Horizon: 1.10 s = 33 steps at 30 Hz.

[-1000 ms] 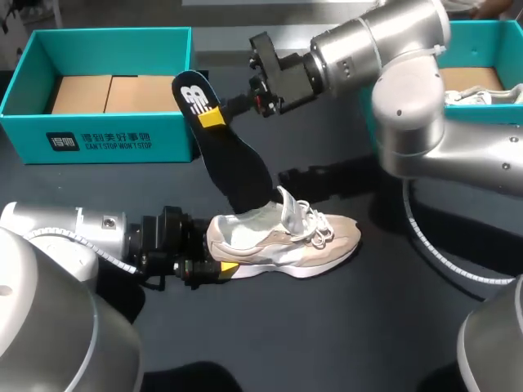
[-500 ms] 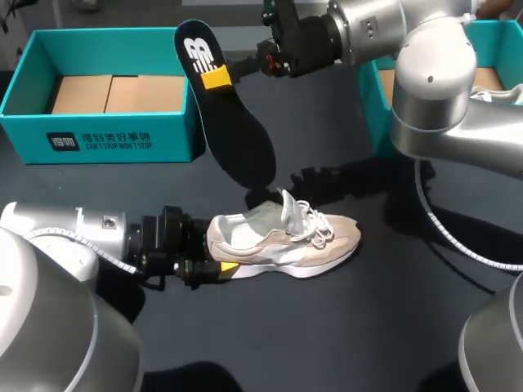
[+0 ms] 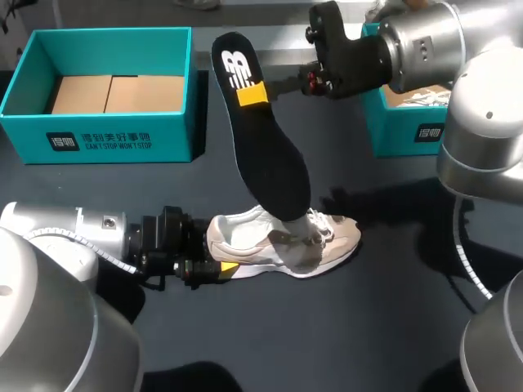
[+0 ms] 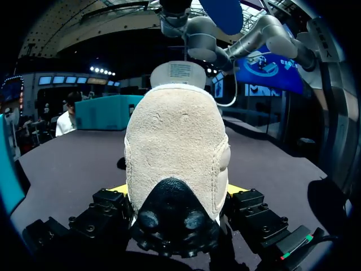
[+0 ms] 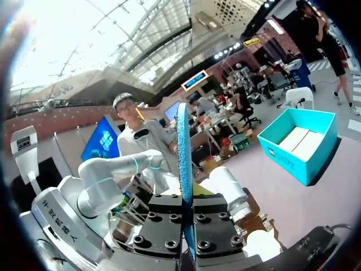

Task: Take the shoe out of the shoebox, open the shoe tongue, remove and reinsert the insole, then place the shoe into the shoebox

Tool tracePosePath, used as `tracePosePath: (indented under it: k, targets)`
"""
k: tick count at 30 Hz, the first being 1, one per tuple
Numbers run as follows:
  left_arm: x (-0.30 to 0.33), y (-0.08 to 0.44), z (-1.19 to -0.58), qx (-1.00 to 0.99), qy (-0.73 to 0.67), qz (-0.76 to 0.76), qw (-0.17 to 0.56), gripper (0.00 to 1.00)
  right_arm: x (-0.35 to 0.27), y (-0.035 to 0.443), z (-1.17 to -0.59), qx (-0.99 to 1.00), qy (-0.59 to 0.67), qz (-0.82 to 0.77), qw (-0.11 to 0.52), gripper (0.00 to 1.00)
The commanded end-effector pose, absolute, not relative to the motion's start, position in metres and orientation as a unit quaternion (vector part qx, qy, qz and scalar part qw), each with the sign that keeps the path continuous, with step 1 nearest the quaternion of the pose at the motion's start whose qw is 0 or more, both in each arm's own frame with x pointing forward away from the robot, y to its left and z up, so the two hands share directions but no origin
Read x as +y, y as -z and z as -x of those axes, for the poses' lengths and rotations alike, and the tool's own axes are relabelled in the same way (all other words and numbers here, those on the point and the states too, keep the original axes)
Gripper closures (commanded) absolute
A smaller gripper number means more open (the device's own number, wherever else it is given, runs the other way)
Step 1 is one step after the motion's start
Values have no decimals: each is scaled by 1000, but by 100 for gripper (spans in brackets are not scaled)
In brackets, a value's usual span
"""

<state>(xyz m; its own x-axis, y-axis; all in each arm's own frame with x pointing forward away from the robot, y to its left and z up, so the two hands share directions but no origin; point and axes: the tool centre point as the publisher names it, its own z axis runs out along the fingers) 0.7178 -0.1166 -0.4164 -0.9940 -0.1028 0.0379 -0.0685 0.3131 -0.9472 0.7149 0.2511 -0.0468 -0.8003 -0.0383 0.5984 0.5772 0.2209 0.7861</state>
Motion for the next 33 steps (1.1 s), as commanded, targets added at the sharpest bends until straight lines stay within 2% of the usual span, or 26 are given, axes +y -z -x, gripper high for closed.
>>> tracePosePath:
  k: [1, 12, 14, 20, 26, 33]
  targets:
    - [-118, 421, -717, 810, 583, 54, 16, 100, 240, 38, -703, -749, 586, 205, 231, 100]
    - [-118, 421, -717, 810, 583, 54, 16, 100, 239, 39, -704, -742, 592, 217, 229, 100]
    - [-118, 421, -717, 810, 583, 54, 16, 100, 230, 37, -705, -735, 589, 228, 246, 100]
    - [-118, 421, -717, 810, 583, 54, 16, 100, 187, 12, -699, -691, 610, 291, 258, 100]
    - [-118, 421, -717, 810, 583, 54, 16, 100, 184, -23, -703, -667, 635, 277, 274, 100]
    - [-118, 421, -717, 810, 583, 54, 16, 100, 191, -37, -697, -659, 626, 287, 302, 100]
